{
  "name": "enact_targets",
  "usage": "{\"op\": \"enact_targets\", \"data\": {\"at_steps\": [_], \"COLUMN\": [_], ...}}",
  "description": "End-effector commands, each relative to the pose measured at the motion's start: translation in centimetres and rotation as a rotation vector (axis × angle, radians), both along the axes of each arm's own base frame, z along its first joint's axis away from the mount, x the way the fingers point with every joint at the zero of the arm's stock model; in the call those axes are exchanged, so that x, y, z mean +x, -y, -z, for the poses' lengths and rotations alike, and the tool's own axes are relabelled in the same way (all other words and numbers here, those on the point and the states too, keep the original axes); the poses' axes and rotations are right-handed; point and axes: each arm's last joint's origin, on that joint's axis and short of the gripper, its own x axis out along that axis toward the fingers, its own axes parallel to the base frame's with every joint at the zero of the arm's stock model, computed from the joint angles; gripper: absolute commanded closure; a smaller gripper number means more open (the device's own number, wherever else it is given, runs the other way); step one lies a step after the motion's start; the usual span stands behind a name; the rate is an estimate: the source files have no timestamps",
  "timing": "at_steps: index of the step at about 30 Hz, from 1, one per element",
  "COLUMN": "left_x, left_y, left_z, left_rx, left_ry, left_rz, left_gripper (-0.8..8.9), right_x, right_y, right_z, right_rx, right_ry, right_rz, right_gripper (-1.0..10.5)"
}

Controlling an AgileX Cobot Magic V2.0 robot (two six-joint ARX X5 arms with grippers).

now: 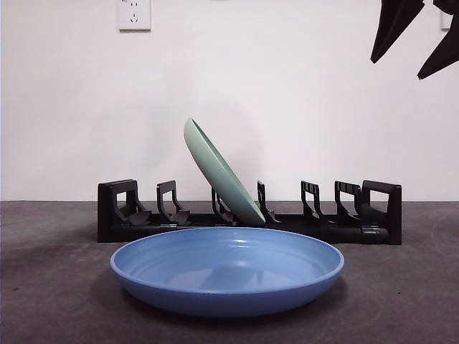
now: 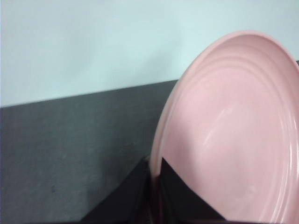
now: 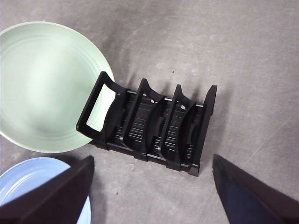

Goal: Place the plate

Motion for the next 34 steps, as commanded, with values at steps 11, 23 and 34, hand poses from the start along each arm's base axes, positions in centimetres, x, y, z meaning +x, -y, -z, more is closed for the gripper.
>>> {"op": "enact_targets", "data": {"at_steps": [11,23,34], "left_x": [-4.6,-10.1,-13.6], "left_y": [0.3,-1.7,-1.8], "left_z": [-1.6,11.4,20.6], "left_rx": [-0.058,-0.182,-0.259], "left_ry": [0.187,0.142,-0.112], "left_rz": [0.087,0.063,0.054], "left_gripper": [7.98,7.98,7.98], "right_x": [0.1,-0.1,-0.2], "right_y": [-0.1,-0.1,0.0], "right_z": [-0.4,-0.2,-0.1], "right_rx": [-0.005,-0.010,-0.015], "right_ry": [-0.003,-0.028,-0.042], "right_rz": [-0.009,-0.009,-0.011], "right_gripper": [5.4,5.4,5.4]}}
